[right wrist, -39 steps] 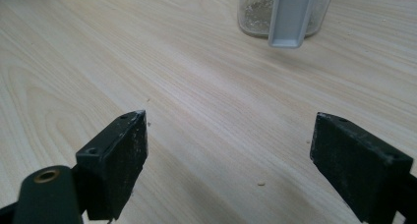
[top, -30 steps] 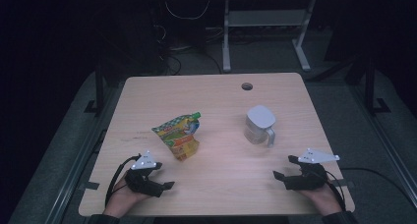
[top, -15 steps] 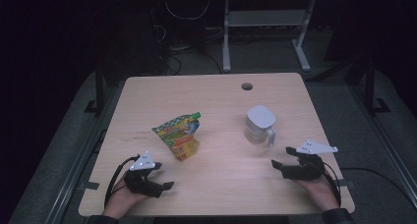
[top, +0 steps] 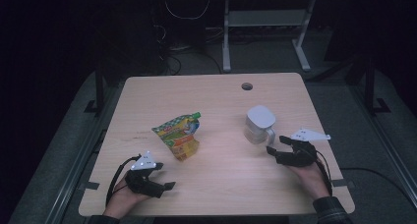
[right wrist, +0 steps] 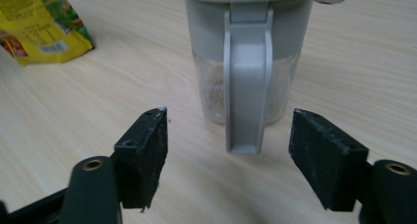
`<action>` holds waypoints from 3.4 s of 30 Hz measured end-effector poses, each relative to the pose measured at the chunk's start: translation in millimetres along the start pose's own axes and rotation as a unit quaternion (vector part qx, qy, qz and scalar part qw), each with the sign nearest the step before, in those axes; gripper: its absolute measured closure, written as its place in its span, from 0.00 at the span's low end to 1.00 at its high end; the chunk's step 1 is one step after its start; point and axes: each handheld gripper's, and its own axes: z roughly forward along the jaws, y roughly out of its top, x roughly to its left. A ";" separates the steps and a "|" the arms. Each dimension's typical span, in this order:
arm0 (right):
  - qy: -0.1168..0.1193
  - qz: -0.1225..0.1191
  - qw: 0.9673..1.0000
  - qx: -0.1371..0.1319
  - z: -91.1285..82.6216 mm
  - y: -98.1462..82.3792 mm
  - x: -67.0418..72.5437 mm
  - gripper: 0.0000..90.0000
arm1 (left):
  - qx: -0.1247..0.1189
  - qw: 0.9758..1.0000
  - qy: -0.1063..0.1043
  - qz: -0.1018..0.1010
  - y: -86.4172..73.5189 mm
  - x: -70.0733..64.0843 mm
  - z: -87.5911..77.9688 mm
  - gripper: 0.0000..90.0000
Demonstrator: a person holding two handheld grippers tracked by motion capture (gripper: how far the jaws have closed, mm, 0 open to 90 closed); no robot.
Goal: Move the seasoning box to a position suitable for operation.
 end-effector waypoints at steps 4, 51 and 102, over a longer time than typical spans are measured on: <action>-0.006 0.002 1.000 -0.002 7.7 7.8 -3.2 0.40 | 0.001 1.000 -0.002 -0.003 -0.1 -0.2 0.6 0.16; 0.027 -0.057 0.998 -0.019 6.2 21.1 3.1 0.76 | 0.007 1.000 -0.006 0.001 0.2 -0.8 0.8 0.16; 0.156 -0.126 0.980 -0.019 -16.6 -1.9 57.9 0.63 | 0.010 1.000 -0.011 0.010 -0.1 -2.4 1.1 0.16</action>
